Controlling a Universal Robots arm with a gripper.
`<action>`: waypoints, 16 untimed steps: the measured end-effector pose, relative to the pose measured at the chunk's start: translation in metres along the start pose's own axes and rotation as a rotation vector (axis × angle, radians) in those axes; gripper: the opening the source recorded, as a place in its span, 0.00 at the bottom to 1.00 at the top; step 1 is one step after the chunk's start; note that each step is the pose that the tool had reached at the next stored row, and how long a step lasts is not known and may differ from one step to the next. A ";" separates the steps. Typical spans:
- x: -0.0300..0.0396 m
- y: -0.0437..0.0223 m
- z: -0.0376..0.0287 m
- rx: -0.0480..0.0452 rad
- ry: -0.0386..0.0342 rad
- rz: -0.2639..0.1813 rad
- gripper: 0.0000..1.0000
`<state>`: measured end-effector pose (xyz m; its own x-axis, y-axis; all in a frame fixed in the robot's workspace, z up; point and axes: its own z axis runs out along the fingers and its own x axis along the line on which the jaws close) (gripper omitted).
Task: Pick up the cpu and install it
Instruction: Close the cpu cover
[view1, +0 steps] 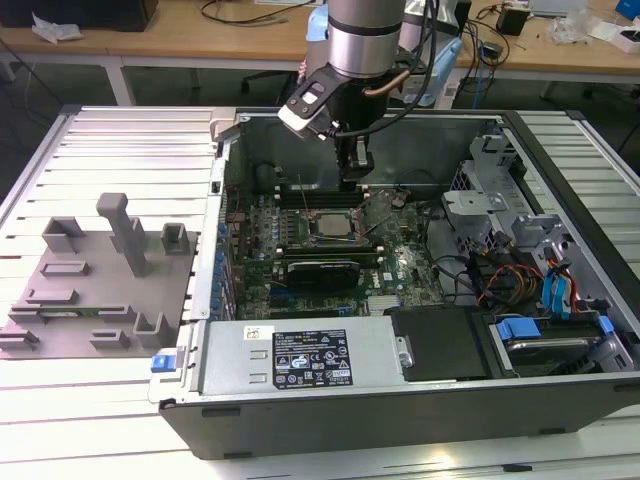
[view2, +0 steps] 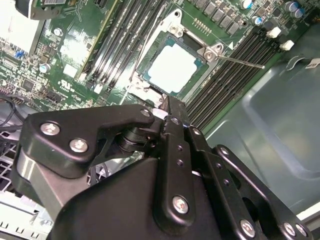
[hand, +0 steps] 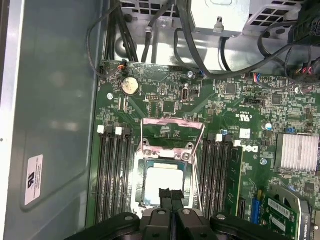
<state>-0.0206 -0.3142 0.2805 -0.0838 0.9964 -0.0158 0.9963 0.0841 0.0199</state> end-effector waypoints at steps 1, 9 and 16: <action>-0.0001 0.0008 0.0000 0.0000 0.0000 0.000 0.11; -0.0016 0.0195 0.0004 0.0000 -0.0001 0.000 0.11; -0.0029 0.0354 0.0008 0.0000 0.0000 0.000 0.11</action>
<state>0.0149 -0.3141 0.2805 -0.0839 0.9964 -0.0159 0.9963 0.0842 0.0198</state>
